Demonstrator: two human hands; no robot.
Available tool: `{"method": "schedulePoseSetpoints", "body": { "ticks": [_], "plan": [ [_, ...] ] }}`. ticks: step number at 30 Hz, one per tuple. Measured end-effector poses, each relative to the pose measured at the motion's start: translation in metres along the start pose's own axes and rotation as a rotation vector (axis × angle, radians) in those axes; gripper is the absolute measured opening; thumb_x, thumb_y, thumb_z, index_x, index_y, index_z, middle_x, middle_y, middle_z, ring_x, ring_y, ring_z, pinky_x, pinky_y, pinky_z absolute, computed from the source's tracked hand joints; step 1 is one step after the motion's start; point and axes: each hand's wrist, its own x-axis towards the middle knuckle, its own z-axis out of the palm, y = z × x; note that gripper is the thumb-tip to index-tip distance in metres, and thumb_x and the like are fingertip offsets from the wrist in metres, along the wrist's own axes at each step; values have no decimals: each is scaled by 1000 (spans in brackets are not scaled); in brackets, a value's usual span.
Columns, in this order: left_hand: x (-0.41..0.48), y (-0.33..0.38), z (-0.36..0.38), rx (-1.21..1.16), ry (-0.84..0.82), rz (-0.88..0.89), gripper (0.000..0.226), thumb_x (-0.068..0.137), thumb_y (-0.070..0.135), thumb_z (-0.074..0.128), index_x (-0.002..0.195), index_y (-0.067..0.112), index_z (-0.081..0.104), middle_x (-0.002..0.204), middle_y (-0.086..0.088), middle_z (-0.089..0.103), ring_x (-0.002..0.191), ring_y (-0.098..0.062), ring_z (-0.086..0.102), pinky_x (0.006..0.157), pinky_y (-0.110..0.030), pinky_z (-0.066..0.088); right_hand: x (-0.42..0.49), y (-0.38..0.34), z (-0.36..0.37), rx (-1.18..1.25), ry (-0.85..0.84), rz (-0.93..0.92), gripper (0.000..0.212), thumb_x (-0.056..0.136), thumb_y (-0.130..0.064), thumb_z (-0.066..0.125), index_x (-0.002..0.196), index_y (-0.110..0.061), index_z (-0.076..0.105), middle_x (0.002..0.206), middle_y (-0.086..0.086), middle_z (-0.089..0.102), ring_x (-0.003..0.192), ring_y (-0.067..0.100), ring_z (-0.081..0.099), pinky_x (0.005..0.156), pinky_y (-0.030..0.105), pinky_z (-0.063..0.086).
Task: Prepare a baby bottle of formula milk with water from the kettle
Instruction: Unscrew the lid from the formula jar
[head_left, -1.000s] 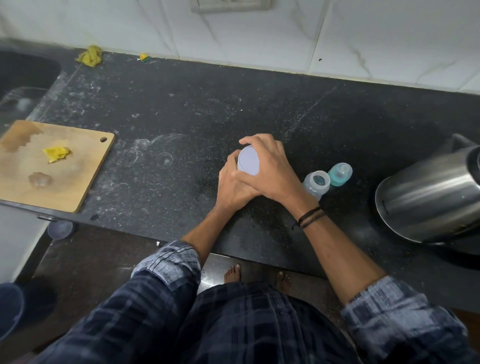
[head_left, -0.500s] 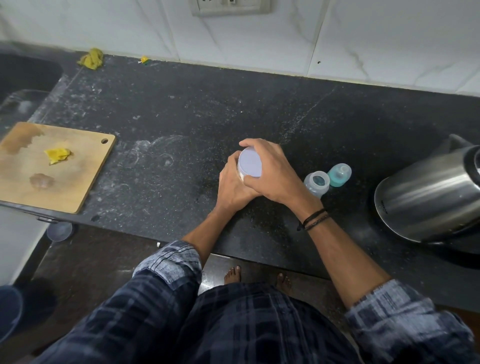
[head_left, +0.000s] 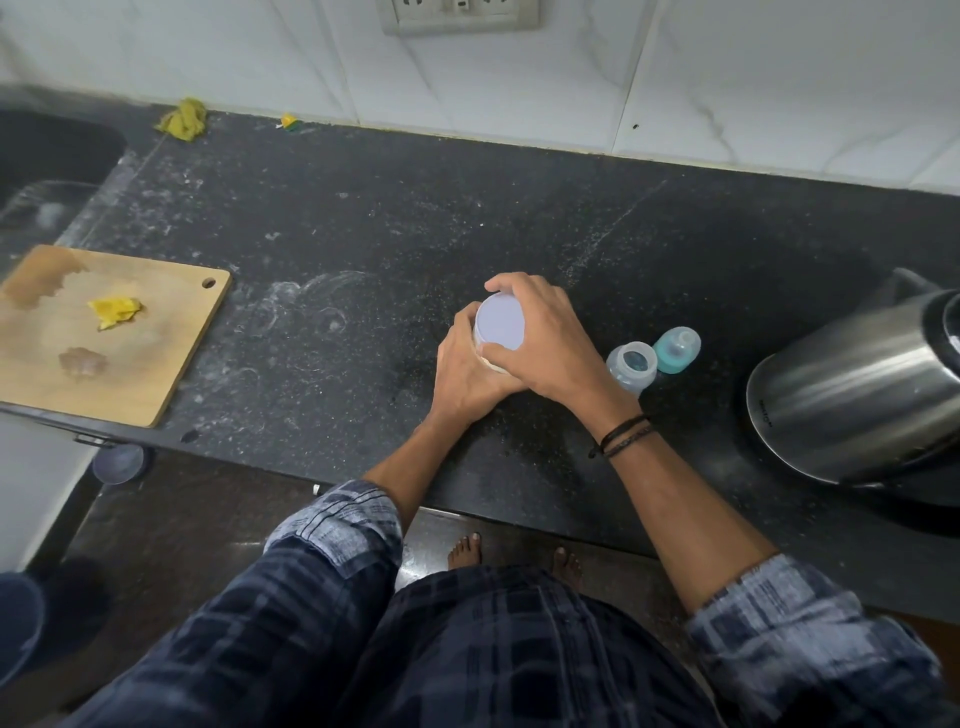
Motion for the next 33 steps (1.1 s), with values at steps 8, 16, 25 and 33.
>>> {"method": "schedulePoseSetpoints", "body": {
  "ticks": [8, 16, 25, 33],
  "plan": [
    [-2, 0, 0, -11, 3, 9, 110, 52, 62, 87, 145, 24, 40, 131, 15, 49, 124, -17, 55, 105, -49, 50, 4, 0, -3, 56, 5, 27, 76, 76, -19, 84, 142, -30, 49, 141, -8, 50, 125, 11, 38, 99, 25, 34],
    [-2, 0, 0, -23, 11, 24, 106, 54, 65, 87, 141, 31, 38, 130, 17, 48, 122, -13, 54, 105, -49, 50, 4, -1, -3, 56, 1, -26, 75, 75, -16, 82, 142, -31, 49, 143, -9, 48, 126, 9, 36, 103, 27, 37],
    [0, -3, 2, -8, 18, 40, 105, 52, 72, 82, 140, 32, 41, 121, 34, 43, 118, -7, 53, 102, -45, 53, -1, -1, -2, 98, 20, -47, 65, 77, -15, 76, 138, -26, 55, 137, -11, 56, 128, 14, 41, 106, 29, 40],
    [1, -7, 4, 12, 32, 53, 102, 54, 74, 81, 139, 40, 37, 122, 49, 38, 107, 10, 50, 98, -38, 51, -1, 0, 1, 82, 23, -36, 62, 82, -20, 80, 139, -26, 55, 134, -16, 58, 132, 6, 38, 105, 18, 33]
  ]
}}
